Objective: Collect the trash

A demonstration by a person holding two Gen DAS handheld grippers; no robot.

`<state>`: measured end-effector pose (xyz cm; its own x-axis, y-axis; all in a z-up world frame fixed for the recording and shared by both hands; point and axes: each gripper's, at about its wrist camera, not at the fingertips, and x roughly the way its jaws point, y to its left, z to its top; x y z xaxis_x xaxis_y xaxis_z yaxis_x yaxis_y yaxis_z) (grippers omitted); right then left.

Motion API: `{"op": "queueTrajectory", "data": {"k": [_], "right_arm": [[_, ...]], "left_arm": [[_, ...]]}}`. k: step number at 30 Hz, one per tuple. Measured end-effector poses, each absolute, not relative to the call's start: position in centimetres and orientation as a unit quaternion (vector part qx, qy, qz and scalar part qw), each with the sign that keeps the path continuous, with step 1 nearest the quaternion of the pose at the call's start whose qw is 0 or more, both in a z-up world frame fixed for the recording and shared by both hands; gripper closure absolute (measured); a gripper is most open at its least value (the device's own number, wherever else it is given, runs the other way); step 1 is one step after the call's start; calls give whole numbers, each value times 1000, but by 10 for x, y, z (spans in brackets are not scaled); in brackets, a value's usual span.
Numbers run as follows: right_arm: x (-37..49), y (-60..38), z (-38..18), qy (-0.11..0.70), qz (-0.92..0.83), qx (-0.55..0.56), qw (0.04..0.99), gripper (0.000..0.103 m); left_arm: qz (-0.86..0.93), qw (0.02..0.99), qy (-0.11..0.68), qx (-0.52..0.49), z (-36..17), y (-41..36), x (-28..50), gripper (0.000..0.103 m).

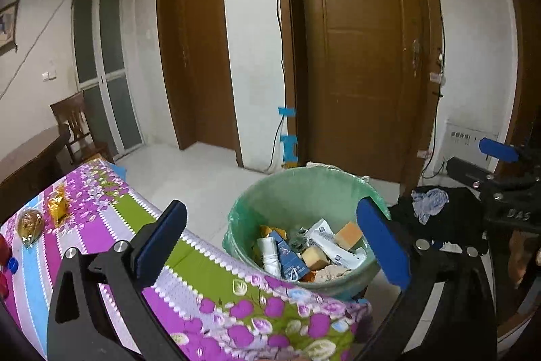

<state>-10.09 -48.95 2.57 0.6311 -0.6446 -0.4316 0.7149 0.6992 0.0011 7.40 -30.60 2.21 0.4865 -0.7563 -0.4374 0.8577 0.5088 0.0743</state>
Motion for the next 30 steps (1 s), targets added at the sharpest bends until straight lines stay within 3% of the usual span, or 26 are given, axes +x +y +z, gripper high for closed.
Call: {"op": "queueTrajectory", "data": {"k": [10,30], "right_arm": [[-103,-442,0,189,-318,142,918,5],[-96,-419,14,181,-287,106,935,5]], "left_arm": [[-424,880,188,105,10,-258,66,6],[-399,893,177,104,18,-233,35,6]]}}
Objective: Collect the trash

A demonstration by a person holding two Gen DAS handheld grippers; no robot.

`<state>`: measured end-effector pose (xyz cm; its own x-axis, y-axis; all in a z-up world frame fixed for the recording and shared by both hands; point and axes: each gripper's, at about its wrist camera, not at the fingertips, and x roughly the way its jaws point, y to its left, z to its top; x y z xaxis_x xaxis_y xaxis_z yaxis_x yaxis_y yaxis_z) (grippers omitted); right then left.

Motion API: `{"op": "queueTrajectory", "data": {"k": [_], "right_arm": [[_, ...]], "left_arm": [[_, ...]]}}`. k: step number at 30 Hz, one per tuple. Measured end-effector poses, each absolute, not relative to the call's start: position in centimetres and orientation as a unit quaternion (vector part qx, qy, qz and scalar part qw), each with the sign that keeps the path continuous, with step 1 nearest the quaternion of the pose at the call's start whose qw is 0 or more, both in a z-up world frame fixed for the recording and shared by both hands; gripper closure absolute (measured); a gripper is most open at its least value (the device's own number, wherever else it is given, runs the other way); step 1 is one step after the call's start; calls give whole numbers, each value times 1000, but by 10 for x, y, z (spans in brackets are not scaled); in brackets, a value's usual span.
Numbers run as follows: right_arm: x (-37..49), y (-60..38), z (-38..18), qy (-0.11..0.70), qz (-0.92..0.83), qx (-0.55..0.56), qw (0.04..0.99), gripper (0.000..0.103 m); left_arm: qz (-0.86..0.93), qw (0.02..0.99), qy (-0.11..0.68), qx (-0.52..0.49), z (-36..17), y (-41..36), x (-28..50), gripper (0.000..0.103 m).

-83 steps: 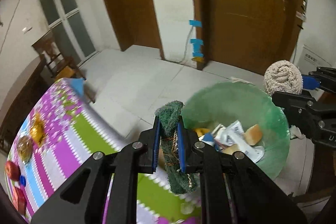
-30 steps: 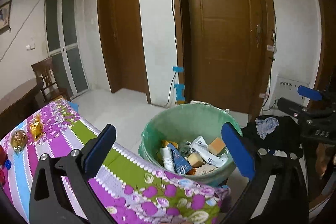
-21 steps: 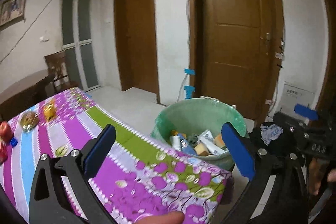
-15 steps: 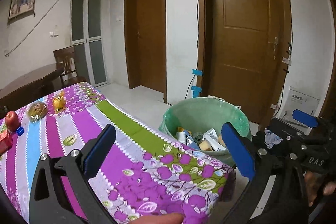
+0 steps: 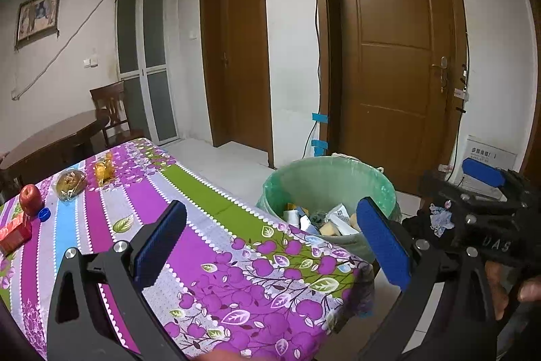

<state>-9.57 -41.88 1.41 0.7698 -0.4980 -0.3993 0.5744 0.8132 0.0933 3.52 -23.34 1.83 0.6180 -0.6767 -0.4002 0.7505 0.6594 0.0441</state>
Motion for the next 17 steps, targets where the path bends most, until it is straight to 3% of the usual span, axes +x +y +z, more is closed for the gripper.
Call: {"op": "queueTrajectory", "data": {"k": [17], "right_arm": [[-92,-417,13,191,-286,99,934,5]], "left_arm": [[-335,927,130,110,27,-227,20,6]]}}
